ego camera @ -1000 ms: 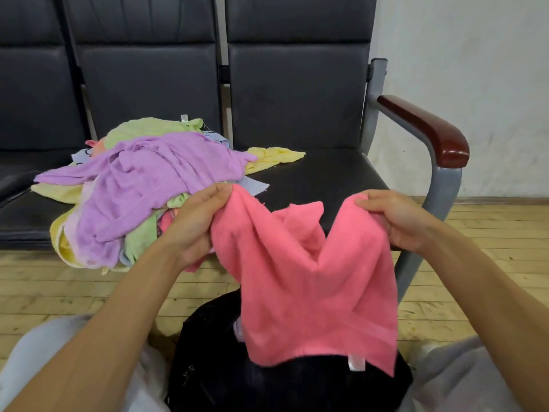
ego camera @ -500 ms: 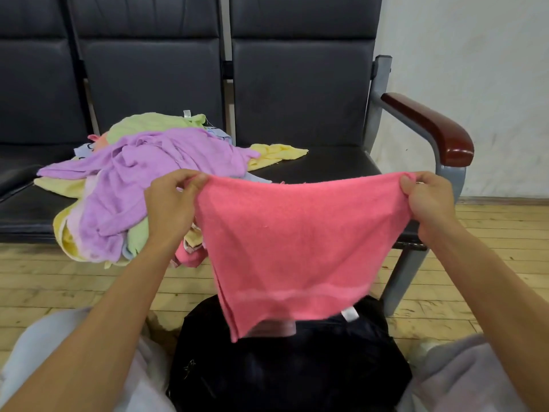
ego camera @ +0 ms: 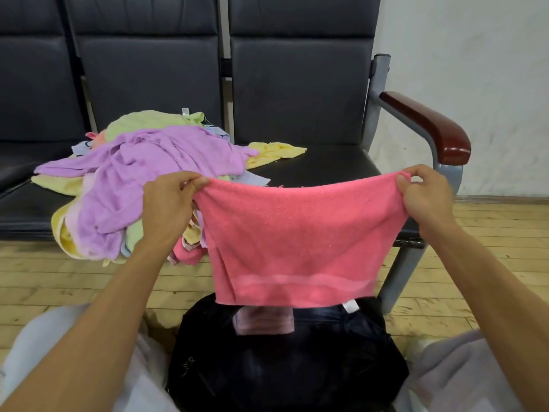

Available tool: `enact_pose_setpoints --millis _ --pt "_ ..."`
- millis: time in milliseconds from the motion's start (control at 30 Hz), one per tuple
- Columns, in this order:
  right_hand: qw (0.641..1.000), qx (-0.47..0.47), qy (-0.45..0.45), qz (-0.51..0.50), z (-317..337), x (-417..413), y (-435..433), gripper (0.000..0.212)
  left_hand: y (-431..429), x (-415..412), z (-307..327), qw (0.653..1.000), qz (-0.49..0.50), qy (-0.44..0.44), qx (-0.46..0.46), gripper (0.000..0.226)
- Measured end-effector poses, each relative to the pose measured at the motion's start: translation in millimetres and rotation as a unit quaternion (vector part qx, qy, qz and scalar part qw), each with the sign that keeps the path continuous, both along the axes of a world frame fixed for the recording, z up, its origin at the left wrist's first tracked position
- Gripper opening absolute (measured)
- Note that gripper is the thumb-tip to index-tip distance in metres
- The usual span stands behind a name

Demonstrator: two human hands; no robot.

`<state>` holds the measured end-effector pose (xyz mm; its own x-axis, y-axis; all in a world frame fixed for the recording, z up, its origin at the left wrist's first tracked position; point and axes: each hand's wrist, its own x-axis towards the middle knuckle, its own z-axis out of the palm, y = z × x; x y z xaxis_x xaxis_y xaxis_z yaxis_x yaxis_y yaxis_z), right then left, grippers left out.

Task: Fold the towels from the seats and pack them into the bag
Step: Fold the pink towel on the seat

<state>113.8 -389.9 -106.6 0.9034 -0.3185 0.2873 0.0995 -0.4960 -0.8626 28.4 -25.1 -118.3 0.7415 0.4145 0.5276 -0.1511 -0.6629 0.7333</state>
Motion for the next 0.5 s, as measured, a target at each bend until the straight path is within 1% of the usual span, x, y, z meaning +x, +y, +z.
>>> enact_pose_setpoints --millis 100,200,400,500 --pt "1.0 0.016 0.012 0.004 0.1 0.5 0.1 0.016 -1.9 0.5 1.2 1.0 0.002 0.011 -0.003 0.007" --pt "0.999 0.04 0.02 0.016 0.5 1.4 -0.4 0.017 -2.1 -0.2 3.3 1.0 0.016 0.011 0.0 0.013" --pt "0.999 0.039 0.012 0.031 -1.4 1.4 -1.0 0.019 -0.2 1.2 5.1 0.998 0.015 0.019 -0.064 0.008" --pt "0.998 0.045 0.013 0.028 -2.3 2.8 -3.0 0.018 4.0 2.7 3.9 0.995 0.007 0.021 -0.093 0.011"
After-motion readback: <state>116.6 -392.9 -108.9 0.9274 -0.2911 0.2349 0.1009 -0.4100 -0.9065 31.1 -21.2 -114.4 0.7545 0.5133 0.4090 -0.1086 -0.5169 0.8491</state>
